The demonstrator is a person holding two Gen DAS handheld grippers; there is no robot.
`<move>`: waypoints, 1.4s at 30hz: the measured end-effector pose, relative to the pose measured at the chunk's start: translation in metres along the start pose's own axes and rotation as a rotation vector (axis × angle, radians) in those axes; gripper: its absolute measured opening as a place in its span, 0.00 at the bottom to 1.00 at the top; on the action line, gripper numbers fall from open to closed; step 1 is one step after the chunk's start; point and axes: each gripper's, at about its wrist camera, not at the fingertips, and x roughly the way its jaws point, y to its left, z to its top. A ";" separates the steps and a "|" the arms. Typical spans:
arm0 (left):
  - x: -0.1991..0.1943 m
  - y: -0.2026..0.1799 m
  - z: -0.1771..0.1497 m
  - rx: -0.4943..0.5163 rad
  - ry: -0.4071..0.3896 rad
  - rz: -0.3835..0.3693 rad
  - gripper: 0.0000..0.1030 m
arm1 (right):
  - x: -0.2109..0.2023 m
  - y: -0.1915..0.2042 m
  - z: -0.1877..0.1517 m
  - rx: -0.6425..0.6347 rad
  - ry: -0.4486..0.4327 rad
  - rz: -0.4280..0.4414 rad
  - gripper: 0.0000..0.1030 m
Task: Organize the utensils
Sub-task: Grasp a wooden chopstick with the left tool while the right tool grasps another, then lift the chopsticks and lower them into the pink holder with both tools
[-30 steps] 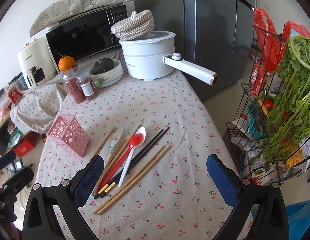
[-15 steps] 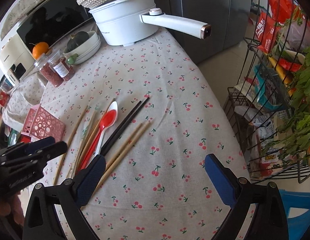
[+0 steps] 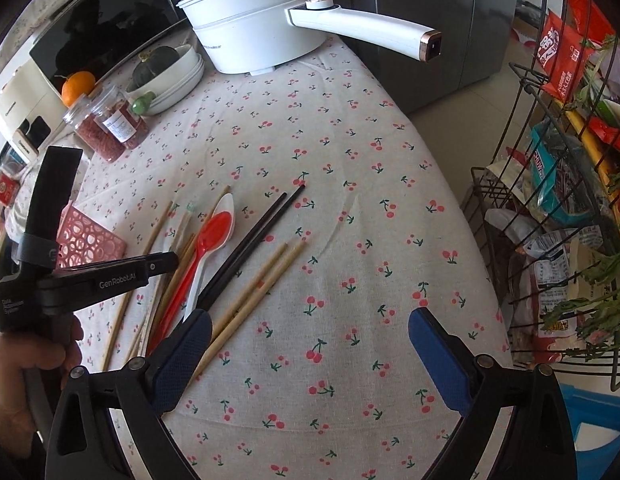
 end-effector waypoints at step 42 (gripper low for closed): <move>-0.179 0.072 -0.080 0.041 -0.566 -0.170 0.06 | 0.051 0.050 -0.004 0.078 0.041 -0.033 0.07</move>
